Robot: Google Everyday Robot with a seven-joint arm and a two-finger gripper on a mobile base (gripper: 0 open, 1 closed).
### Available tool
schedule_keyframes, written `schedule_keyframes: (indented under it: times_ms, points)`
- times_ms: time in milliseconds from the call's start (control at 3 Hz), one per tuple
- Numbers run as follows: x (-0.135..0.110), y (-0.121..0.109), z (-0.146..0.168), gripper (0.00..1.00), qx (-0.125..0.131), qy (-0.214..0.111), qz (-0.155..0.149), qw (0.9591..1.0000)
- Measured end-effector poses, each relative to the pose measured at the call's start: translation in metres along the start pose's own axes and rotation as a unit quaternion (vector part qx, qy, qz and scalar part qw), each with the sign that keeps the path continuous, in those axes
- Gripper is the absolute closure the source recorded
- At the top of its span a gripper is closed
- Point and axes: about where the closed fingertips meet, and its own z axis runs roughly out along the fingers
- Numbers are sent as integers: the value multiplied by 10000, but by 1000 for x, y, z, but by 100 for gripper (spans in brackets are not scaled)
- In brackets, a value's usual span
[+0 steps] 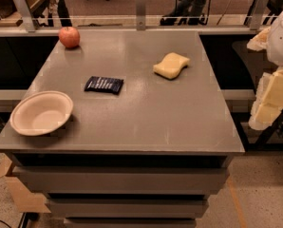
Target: Move rxbar blueberry near apple
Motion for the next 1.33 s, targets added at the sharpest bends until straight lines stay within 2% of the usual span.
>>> schedule_keyframes:
  times_ms: [667, 1000, 1333]
  points:
    - [-9, -7, 8, 0, -45, 1, -42, 10000]
    - [-63, -38, 34, 0, -142, -524, -99, 9985]
    - [-104, -51, 48, 0, -251, -1023, -132, 9943]
